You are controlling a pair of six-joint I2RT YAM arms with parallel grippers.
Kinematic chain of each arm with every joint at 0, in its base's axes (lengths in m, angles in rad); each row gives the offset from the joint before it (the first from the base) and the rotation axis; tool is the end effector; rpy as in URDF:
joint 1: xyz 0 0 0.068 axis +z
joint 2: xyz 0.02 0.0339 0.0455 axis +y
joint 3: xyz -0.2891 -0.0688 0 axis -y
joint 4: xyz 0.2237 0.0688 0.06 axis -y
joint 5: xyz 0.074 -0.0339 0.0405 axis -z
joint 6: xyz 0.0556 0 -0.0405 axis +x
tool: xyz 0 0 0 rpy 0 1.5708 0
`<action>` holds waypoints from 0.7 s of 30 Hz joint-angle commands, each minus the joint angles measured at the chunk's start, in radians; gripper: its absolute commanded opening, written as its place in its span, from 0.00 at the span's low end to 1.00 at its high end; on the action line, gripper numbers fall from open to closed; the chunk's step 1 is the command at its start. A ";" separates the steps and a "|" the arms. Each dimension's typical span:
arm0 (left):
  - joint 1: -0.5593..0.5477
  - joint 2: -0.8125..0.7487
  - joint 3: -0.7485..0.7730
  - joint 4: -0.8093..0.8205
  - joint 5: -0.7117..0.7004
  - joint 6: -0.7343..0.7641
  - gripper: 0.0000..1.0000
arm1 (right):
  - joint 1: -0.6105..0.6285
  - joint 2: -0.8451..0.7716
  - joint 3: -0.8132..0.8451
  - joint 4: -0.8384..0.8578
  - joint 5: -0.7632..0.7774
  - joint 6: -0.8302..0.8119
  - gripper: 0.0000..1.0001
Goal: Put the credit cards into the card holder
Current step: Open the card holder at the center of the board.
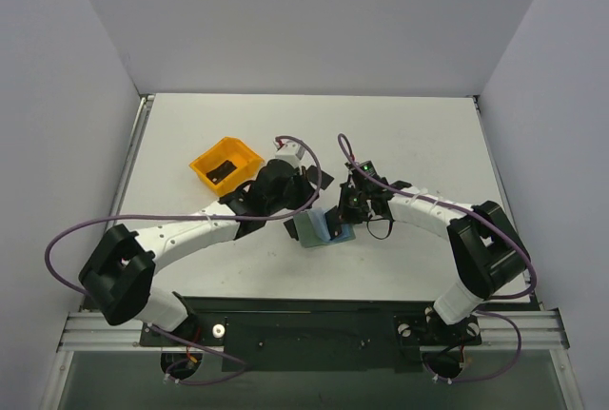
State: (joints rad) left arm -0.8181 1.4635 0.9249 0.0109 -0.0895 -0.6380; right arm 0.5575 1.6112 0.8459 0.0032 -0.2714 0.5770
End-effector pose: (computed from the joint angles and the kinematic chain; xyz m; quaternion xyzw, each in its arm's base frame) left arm 0.2249 -0.2328 0.2726 0.0557 0.8647 -0.3022 0.3973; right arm 0.2695 0.1856 0.2026 -0.0443 0.9114 0.3143 0.2619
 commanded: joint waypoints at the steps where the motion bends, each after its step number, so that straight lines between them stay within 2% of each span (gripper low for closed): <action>1: 0.000 0.026 0.046 0.056 0.026 0.023 0.00 | 0.010 0.036 -0.036 -0.045 0.015 0.003 0.00; 11: -0.024 0.196 -0.009 0.290 0.060 -0.043 0.00 | 0.007 0.053 -0.045 -0.020 -0.005 0.024 0.00; 21: -0.044 0.288 -0.020 0.336 0.020 -0.095 0.00 | -0.001 0.062 -0.051 -0.012 -0.020 0.037 0.00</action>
State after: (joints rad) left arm -0.8577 1.7161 0.8948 0.2707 -0.0483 -0.7036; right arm 0.5552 1.6295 0.8314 0.0544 -0.3008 0.6144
